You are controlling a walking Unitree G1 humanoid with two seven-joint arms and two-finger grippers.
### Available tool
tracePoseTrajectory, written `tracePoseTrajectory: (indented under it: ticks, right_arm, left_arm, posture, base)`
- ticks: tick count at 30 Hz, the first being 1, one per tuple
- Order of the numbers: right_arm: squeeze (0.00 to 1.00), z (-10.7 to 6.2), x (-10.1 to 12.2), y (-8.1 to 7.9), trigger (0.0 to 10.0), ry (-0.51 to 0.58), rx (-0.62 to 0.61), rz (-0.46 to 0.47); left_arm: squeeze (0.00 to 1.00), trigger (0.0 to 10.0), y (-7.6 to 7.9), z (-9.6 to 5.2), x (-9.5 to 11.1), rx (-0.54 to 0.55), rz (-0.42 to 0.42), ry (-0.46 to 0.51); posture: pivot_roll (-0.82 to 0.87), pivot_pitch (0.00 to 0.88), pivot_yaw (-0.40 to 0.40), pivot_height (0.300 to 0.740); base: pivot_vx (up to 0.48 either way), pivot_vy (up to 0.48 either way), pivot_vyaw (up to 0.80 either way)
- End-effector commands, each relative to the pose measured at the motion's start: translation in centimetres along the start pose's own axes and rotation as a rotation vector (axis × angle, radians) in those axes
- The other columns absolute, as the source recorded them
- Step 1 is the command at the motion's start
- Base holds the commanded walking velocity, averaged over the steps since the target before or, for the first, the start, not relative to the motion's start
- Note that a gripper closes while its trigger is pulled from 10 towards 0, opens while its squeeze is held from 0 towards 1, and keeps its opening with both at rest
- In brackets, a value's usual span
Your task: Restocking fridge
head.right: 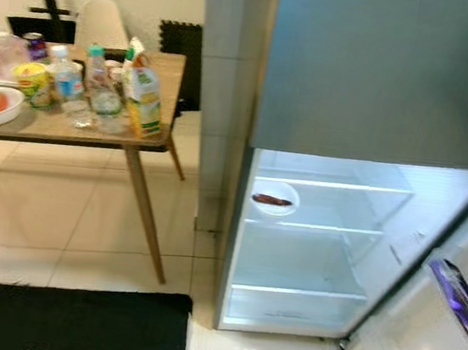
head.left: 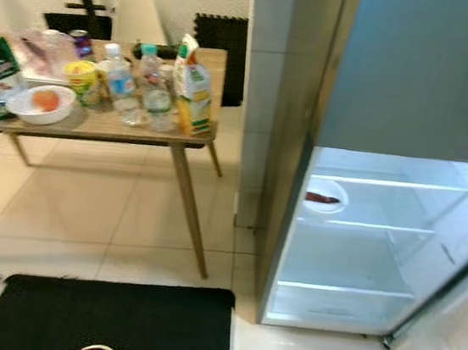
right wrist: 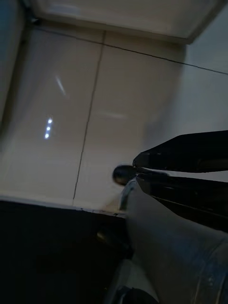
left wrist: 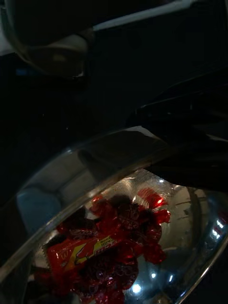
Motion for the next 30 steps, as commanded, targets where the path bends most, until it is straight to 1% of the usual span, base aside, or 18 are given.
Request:
tracePoseTrajectory:
  ticks: [1, 3, 6, 8, 11, 20, 30]
  right_arm:
    - [0.00, 0.03, -0.08, -0.28, 10.0, 0.001, 0.004, -0.002]
    - [0.00, 0.03, -0.05, -0.30, 10.0, 0.004, 0.004, 0.005]
    - [0.00, 0.05, -0.03, -0.13, 10.0, 0.007, -0.020, 0.017]
    - [0.00, 0.03, -0.33, 0.17, 10.0, -0.004, -0.052, -0.016]
    - [0.00, 0.03, -0.40, 0.12, 10.0, -0.005, -0.050, -0.015]
    - [0.00, -0.05, -0.41, 0.55, 10.0, -0.008, -0.053, -0.009]
    - [0.00, -0.01, -0.35, 0.51, 10.0, -0.010, -0.057, 0.005]
  left_arm:
    - [0.00, 10.0, 0.01, -0.03, -0.26, 0.000, 0.000, -0.006]
    - [0.00, 10.0, 0.00, -0.03, -0.27, -0.001, -0.002, -0.006]
    - [0.00, 10.0, 0.00, -0.03, -0.30, -0.001, -0.004, -0.007]
    - [0.00, 10.0, 0.08, -0.04, -0.42, -0.008, -0.005, -0.010]
    - [0.00, 10.0, 0.12, -0.05, -0.49, -0.010, -0.006, -0.012]
    - [0.00, 10.0, 0.22, -0.05, -0.48, -0.018, -0.013, -0.012]
    - [0.00, 10.0, 0.14, -0.04, -0.34, -0.021, -0.011, -0.009]
  posture:
    - [-0.04, 0.000, 0.000, 0.740]
    - [-0.04, 0.000, 0.002, 0.740]
    - [-0.04, 0.000, 0.002, 0.740]
    - [-0.04, 0.000, 0.003, 0.740]
    - [-0.04, 0.000, 0.003, 0.740]
    - [-0.04, 0.000, -0.002, 0.740]
    - [-0.04, 0.000, -0.002, 0.740]
  base:
    - [0.000, 0.000, 0.74]
    - [0.000, 0.000, 0.74]
    - [0.000, 0.000, 0.00]
    - [0.000, 0.000, 0.00]
    - [0.000, 0.000, 0.00]
    - [0.000, -0.413, 0.00]
    - [0.000, -0.441, 0.00]
Point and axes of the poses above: a point about 5 cm out from each wrist's last joint towards the gripper, its own z axis pointing out of the wrist towards the gripper, its own x axis along the axis of the wrist's last joint, y = z × x, the point moved 6 cm from there along z, pointing out of the wrist towards the gripper, and after that the axes turned 15 degrees about z, right-handed, at the moved point
